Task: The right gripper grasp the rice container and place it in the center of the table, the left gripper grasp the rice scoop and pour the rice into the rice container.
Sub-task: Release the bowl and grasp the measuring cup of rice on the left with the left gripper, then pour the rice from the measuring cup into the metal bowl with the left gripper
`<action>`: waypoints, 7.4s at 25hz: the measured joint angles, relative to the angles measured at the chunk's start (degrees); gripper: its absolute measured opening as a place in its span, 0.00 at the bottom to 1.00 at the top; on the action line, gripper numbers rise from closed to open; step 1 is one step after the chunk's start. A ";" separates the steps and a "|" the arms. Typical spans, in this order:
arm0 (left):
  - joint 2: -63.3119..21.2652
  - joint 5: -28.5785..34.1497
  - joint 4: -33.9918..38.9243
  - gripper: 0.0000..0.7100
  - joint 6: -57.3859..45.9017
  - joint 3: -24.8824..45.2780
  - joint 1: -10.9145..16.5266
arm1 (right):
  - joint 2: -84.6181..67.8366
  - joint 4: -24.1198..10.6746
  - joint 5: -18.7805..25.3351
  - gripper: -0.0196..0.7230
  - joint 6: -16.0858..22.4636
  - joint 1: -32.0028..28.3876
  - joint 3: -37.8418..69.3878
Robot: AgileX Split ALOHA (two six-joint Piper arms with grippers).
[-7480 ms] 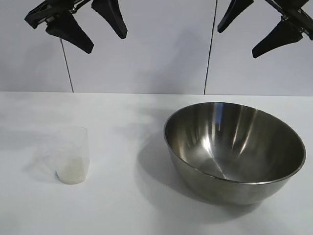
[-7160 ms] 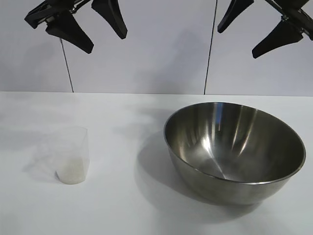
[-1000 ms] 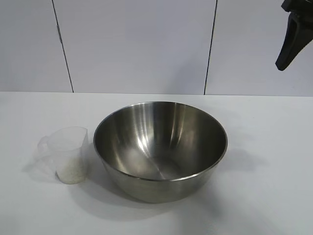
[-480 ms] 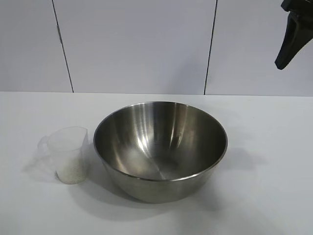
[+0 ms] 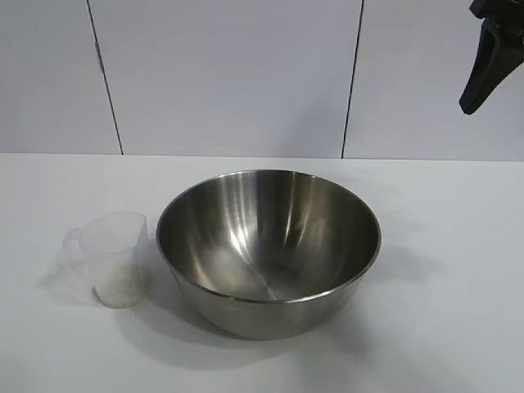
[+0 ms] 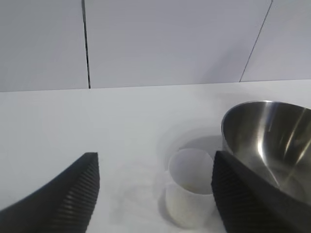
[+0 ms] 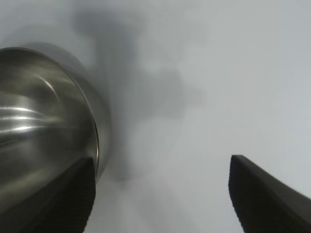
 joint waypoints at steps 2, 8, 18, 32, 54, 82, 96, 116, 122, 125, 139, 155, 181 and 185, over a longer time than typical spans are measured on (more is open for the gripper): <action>0.41 -1.51 0.00 0.67 0.38 0.14 0.00 | 0.00 0.12 -0.11 0.73 0.00 0.00 0.00; 14.07 -9.21 0.05 0.67 0.38 0.14 0.00 | 0.00 0.19 -0.31 0.73 0.00 0.00 0.00; 51.69 -29.22 5.60 0.67 -3.42 -0.81 0.00 | 0.00 0.21 -1.11 0.73 0.00 0.00 0.00; 58.03 -30.33 5.54 0.67 -2.09 -9.99 0.00 | 0.00 0.21 -1.63 0.73 0.00 0.00 0.00; 64.70 -30.31 1.87 0.67 -2.08 -17.35 0.00 | 0.00 0.25 -2.29 0.73 0.00 0.00 0.00; 67.86 -30.25 1.64 0.67 -3.55 -21.81 0.00 | 0.00 0.51 -2.77 0.73 0.00 0.00 0.00; 66.00 -30.25 7.19 0.01 -2.81 -21.81 0.00 | 0.00 0.68 -2.94 0.73 0.00 0.00 0.00; 63.86 -30.05 7.47 0.01 -5.34 -21.81 0.96 | 0.00 0.88 -2.94 0.73 0.00 0.00 0.00; 60.00 -30.05 10.88 0.01 -6.60 -21.76 5.83 | 0.00 0.88 -2.94 0.73 0.00 0.00 0.00; 59.31 -30.05 12.07 0.01 -6.78 -21.76 6.36 | 0.00 0.88 -2.94 0.73 0.00 0.00 0.00; 56.17 -30.05 12.11 0.01 -7.22 -21.72 6.47 | 0.00 1.32 -2.94 0.73 0.00 0.00 0.00; 43.14 -14.98 22.58 0.01 -7.06 -27.78 6.54 | 0.00 1.32 -2.89 0.73 0.00 0.00 0.00; 37.32 -1.29 30.29 0.01 -0.11 -37.49 -4.77 | 0.00 1.32 -3.15 0.73 -0.07 0.00 0.00; 37.32 1.16 29.26 0.01 5.43 -39.98 -4.92 | 0.00 1.32 -3.33 0.73 -0.07 0.00 0.00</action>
